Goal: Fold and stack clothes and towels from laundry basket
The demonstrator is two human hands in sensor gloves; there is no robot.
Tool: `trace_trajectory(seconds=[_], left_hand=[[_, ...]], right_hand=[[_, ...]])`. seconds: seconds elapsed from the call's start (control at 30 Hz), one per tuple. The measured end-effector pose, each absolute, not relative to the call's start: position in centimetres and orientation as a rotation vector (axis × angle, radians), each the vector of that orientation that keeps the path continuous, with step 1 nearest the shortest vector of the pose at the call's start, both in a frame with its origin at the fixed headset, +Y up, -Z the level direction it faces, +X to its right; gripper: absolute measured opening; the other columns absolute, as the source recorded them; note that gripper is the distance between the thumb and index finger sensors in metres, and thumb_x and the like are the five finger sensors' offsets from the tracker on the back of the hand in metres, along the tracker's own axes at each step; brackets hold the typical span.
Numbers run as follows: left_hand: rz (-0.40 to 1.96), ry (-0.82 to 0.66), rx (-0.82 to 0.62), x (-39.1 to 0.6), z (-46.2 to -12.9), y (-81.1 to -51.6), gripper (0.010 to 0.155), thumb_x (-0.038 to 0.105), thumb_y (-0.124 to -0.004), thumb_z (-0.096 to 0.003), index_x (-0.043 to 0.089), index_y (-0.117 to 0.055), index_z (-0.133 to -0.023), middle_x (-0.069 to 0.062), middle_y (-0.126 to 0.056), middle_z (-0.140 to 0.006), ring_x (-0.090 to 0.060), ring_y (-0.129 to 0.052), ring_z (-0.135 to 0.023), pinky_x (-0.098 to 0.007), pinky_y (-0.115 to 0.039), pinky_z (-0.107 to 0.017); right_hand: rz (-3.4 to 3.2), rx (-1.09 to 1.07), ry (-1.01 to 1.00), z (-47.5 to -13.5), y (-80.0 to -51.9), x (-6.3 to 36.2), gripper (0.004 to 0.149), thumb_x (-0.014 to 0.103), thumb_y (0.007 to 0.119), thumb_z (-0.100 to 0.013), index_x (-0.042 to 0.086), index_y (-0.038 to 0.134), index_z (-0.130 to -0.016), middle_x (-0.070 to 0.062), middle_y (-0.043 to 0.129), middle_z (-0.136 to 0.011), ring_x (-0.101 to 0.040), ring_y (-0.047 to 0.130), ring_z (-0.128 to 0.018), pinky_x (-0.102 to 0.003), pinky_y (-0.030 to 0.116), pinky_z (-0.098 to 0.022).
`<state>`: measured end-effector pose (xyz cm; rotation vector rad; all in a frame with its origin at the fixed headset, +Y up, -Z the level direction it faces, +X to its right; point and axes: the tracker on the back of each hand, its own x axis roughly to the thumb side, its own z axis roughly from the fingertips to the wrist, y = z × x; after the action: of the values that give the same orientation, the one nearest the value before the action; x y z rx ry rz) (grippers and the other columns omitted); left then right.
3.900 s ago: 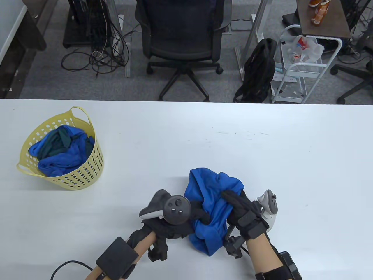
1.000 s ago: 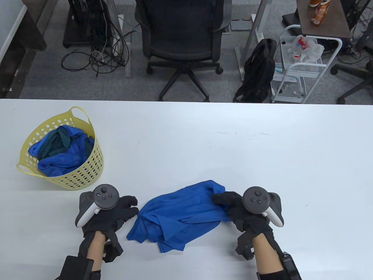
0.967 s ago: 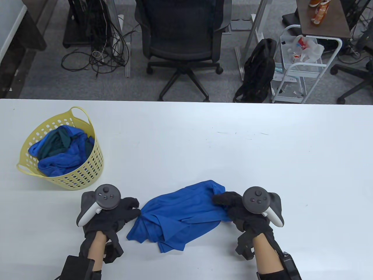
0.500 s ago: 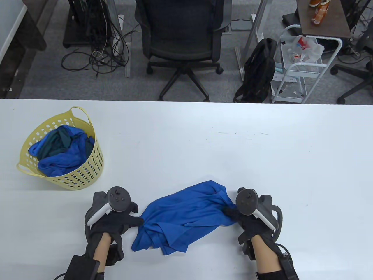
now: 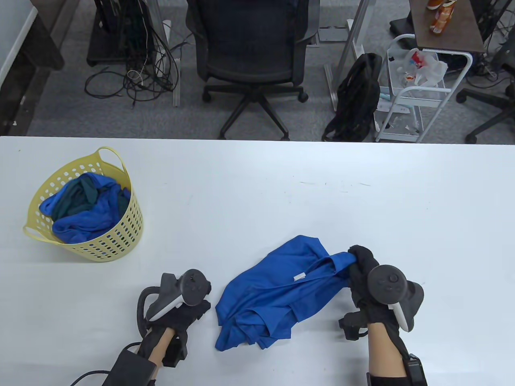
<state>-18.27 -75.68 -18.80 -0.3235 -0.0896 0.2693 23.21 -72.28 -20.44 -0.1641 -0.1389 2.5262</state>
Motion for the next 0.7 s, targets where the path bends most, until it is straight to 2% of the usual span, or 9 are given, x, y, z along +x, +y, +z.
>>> trace_trajectory(seconds=[0.07,0.1,0.13,0.17,0.23,0.33,0.47,0.57,0.7], left_hand=[[0.321,-0.151,-0.551,-17.4,-18.7,-75.3,0.05,0.049,-0.084,-0.0572,0.02,-0.081,-0.097,-0.012,-0.096,-0.091,-0.025,-0.102,-0.067,-0.045,-0.087,-0.053],[0.269,-0.199,-0.772,-16.4,-18.3,-75.5,0.054,0.055,-0.078,-0.0592,0.018,-0.083,-0.098,-0.013,-0.096,-0.091,-0.027,-0.102,-0.067,-0.046,-0.086,-0.053],[0.23,-0.215,-0.795,-15.5,-17.8,-76.0,0.063,0.06,-0.077,-0.0572,0.014,-0.082,-0.101,-0.016,-0.095,-0.093,-0.029,-0.102,-0.069,-0.047,-0.086,-0.054],[0.197,-0.197,-0.768,-14.8,-17.6,-76.7,0.071,0.061,-0.078,-0.0556,0.011,-0.078,-0.105,-0.019,-0.092,-0.095,-0.031,-0.1,-0.073,-0.049,-0.084,-0.056],[0.062,-0.171,-0.626,-13.5,-17.2,-77.1,0.07,0.059,-0.086,-0.0483,0.014,-0.077,-0.101,-0.011,-0.089,-0.089,-0.027,-0.096,-0.072,-0.051,-0.082,-0.059],[0.063,-0.198,-0.567,-13.4,-17.5,-77.2,0.044,0.047,-0.092,-0.0498,0.027,-0.085,-0.089,-0.007,-0.082,-0.098,-0.028,-0.091,-0.08,-0.057,-0.077,-0.067],[0.383,-0.091,-0.396,-18.5,-19.0,-75.3,0.037,0.041,-0.082,-0.0586,0.028,-0.074,-0.093,-0.014,-0.088,-0.103,-0.029,-0.099,-0.082,-0.055,-0.081,-0.065],[0.598,-0.024,-0.218,-20.2,-18.3,-74.0,0.042,0.042,-0.082,-0.0589,0.026,-0.072,-0.097,-0.012,-0.092,-0.094,-0.024,-0.1,-0.071,-0.052,-0.082,-0.061],[0.43,-0.181,-0.397,-14.1,-18.4,-74.5,0.069,0.058,-0.079,-0.0543,0.02,-0.068,-0.111,-0.014,-0.082,-0.101,-0.029,-0.092,-0.079,-0.054,-0.078,-0.063]], right_hand=[[2.544,-0.163,-0.131,-20.4,-72.4,23.1,0.042,0.017,0.063,-0.063,0.013,0.063,-0.105,-0.017,0.084,-0.085,-0.032,0.089,-0.067,-0.061,0.073,-0.059],[2.557,-0.166,-0.128,-20.4,-72.5,23.0,0.042,0.018,0.063,-0.063,0.012,0.063,-0.105,-0.017,0.085,-0.084,-0.032,0.089,-0.066,-0.061,0.073,-0.059],[2.566,-0.164,-0.121,-20.5,-72.6,23.0,0.042,0.018,0.063,-0.063,0.011,0.063,-0.105,-0.017,0.085,-0.084,-0.032,0.089,-0.066,-0.061,0.073,-0.059],[2.572,-0.163,-0.114,-20.5,-72.7,22.9,0.043,0.019,0.063,-0.063,0.01,0.063,-0.105,-0.016,0.085,-0.084,-0.031,0.089,-0.066,-0.061,0.073,-0.059],[2.575,-0.165,-0.115,-20.6,-72.9,22.9,0.044,0.021,0.067,-0.063,0.009,0.063,-0.105,-0.016,0.085,-0.083,-0.031,0.089,-0.066,-0.061,0.073,-0.059],[2.585,-0.166,-0.125,-20.5,-72.8,23.4,0.048,0.02,0.072,-0.061,0.007,0.062,-0.106,-0.016,0.083,-0.085,-0.032,0.087,-0.068,-0.062,0.072,-0.06],[2.543,-0.18,-0.155,-20.4,-72.7,24.6,0.05,0.019,0.072,-0.06,0.007,0.06,-0.107,-0.016,0.081,-0.086,-0.032,0.086,-0.07,-0.064,0.07,-0.061],[2.465,-0.131,-0.104,-20.6,-73.0,24.5,0.049,0.021,0.071,-0.061,0.006,0.062,-0.107,-0.016,0.082,-0.083,-0.031,0.086,-0.066,-0.063,0.071,-0.06],[2.513,-0.101,-0.075,-20.7,-73.2,23.6,0.047,0.024,0.072,-0.061,0.008,0.065,-0.105,-0.013,0.085,-0.078,-0.028,0.087,-0.061,-0.062,0.073,-0.06]])
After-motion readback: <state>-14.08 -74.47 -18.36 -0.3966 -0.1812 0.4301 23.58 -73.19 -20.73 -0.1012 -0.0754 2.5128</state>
